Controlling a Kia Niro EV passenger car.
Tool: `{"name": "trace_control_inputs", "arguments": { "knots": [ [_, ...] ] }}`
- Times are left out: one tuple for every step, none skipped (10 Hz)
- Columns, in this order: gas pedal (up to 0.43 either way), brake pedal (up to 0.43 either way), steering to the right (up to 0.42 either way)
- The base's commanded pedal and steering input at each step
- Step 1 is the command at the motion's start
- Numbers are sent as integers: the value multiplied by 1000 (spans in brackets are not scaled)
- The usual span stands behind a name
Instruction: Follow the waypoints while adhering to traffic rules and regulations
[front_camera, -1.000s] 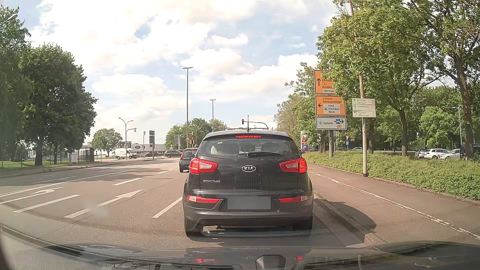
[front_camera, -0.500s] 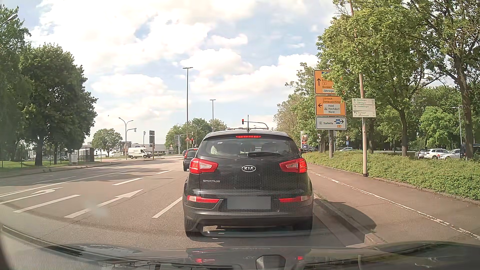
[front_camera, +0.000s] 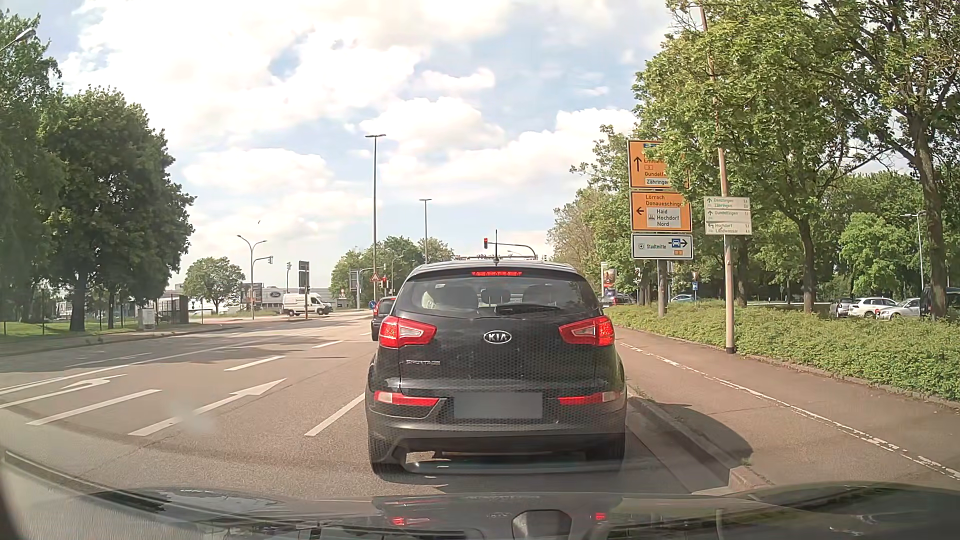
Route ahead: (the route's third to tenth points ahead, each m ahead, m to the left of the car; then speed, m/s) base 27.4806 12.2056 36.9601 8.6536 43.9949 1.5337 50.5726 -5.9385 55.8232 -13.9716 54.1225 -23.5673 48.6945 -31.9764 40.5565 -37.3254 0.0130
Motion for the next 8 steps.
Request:
{"name": "trace_control_inputs", "arguments": {
  "knots": [
    [0, 226, -7],
    [0, 226, -8],
    [0, 220, -8],
    [0, 226, -8],
    [0, 226, -8],
    [0, 226, -8],
    [0, 226, -7],
    [0, 220, -7]
  ]
}}
